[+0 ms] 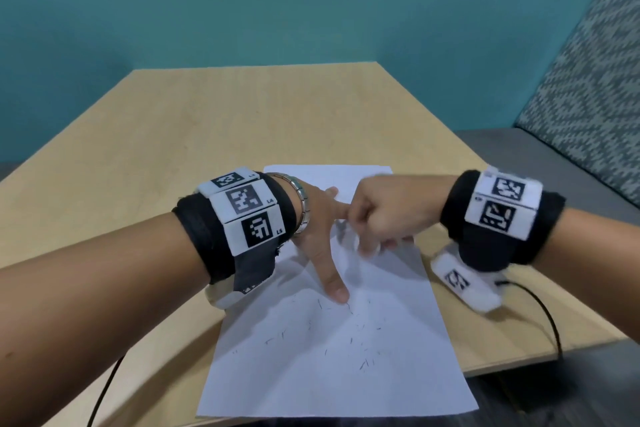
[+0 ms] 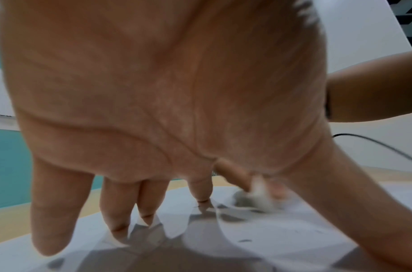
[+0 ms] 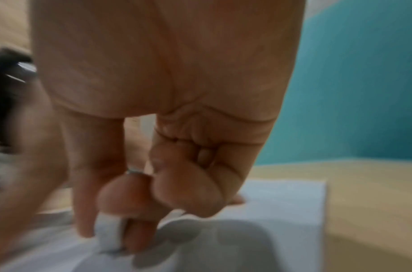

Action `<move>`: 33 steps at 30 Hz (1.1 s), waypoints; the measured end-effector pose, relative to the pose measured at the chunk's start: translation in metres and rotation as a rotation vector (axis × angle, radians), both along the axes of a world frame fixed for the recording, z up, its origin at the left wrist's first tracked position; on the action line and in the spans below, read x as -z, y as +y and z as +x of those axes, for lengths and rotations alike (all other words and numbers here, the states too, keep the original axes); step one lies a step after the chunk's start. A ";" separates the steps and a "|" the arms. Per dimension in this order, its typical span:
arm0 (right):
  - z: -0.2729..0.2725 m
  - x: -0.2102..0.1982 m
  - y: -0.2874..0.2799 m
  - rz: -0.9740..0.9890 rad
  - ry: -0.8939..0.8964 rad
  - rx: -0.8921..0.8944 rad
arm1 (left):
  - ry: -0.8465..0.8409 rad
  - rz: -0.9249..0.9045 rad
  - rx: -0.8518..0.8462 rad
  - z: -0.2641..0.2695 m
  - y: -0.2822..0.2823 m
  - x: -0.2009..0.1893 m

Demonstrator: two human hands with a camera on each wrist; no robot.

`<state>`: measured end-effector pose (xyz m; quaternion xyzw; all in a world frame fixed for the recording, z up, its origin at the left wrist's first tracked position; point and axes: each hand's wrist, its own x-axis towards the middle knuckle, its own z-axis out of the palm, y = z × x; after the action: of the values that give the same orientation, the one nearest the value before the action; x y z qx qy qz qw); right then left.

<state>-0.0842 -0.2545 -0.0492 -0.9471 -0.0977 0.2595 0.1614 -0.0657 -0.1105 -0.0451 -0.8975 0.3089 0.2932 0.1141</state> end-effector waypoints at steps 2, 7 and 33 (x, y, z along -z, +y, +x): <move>-0.009 0.001 0.003 -0.006 0.064 -0.052 | 0.005 -0.007 0.001 -0.001 -0.001 -0.001; 0.009 -0.006 -0.010 -0.025 -0.106 0.088 | -0.013 0.045 -0.017 0.001 -0.001 -0.001; -0.001 -0.009 -0.005 -0.031 -0.134 0.094 | -0.032 0.070 -0.028 -0.005 -0.007 -0.008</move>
<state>-0.0848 -0.2594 -0.0399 -0.9683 -0.0599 0.1890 0.1518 -0.0711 -0.1175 -0.0372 -0.9018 0.2840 0.2910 0.1464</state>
